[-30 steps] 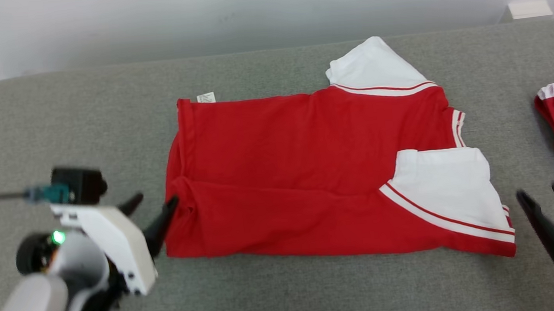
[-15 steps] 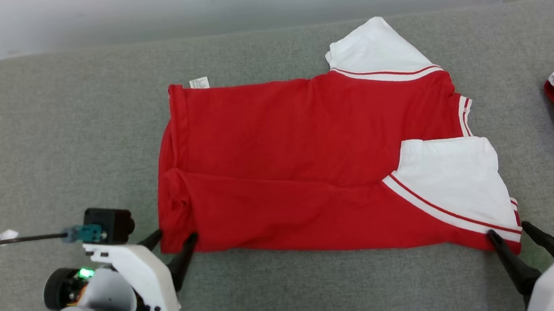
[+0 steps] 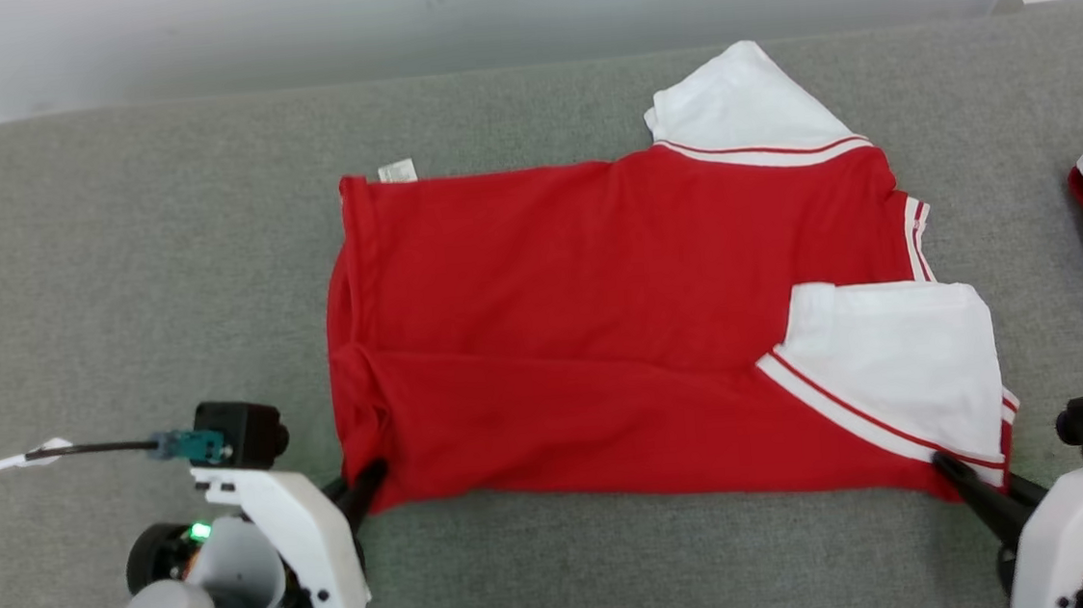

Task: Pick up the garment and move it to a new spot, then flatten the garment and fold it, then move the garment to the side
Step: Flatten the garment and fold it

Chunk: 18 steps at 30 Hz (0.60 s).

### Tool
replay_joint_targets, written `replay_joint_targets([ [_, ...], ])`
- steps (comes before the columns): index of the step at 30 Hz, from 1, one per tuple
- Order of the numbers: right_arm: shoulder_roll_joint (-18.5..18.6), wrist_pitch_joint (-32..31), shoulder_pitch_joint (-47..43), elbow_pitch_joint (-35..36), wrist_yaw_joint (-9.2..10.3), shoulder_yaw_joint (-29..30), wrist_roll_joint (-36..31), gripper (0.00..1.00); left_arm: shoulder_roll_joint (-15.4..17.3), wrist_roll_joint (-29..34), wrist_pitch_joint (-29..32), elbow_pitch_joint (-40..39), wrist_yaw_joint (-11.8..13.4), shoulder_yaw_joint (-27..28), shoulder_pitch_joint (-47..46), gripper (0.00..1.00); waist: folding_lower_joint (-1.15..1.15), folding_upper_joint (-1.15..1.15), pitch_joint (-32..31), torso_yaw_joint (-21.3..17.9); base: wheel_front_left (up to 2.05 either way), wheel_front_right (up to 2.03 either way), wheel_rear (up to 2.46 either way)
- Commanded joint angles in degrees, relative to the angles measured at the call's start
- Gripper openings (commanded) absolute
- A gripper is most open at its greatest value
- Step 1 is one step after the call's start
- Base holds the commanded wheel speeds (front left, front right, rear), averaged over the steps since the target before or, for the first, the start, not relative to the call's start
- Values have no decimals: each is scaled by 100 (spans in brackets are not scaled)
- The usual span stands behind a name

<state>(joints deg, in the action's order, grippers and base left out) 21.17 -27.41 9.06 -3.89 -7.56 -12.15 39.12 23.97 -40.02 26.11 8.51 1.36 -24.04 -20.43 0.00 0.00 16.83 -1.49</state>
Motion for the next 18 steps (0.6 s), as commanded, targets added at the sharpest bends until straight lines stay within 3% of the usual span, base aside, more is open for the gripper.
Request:
replay_joint_targets([
  [1, 243, -68, 36, 53, 17, -47, 95, 0, 49, -76, 59, -17, -47, 11, 185, 0, 0, 0, -86, 19, 0, 0, 0],
  [3, 655, -221, 33, 276, 17, -156, 390, 0, 121, -334, 141, -264, -110, 117, 331, 0, 0, 0, -184, 48, 0, 0, 0],
  [4, 1081, -417, -67, 482, 17, -116, 704, 0, 186, -583, 270, -610, -132, 215, 576, 0, 0, 0, -276, 93, 0, 0, 0],
  [8, 1800, -903, -458, 738, 17, 121, 1231, 0, 334, -908, 450, -1393, -9, 303, 1223, 0, 0, 0, -368, 210, 0, 0, 0],
  [11, 2064, -1179, -855, 852, 17, 264, 1514, 0, 377, -986, 520, -1804, 99, 220, 1787, 0, 0, 0, -360, 292, 0, 0, 0],
  [14, 2038, -1233, -1228, 843, 17, 301, 1614, 0, 266, -1063, 424, -1925, 189, 139, 2234, 0, 0, 0, -317, 361, 0, 0, 0],
  [15, 1975, -1181, -1311, 814, 17, 321, 1583, 40, 246, -994, 334, -1899, 228, 127, 2312, 0, 0, 0, -297, 380, 0, 0, 0],
  [16, 1905, -1117, -1381, 772, 17, 340, 1521, 100, 200, -936, 242, -1856, 264, 112, 2373, 39, 0, 0, -273, 396, 0, 0, 0],
  [17, 1863, -1079, -1445, 716, 17, 345, 1456, 100, 159, -870, 169, -1810, 270, 78, 2416, 100, 0, 0, -257, 410, 0, 0, 0],
  [18, 1837, -1042, -1487, 703, 17, 329, 1410, 100, 136, -820, 102, -1767, 272, 53, 2439, 100, 0, 0, -246, 421, 0, 0, 0],
])
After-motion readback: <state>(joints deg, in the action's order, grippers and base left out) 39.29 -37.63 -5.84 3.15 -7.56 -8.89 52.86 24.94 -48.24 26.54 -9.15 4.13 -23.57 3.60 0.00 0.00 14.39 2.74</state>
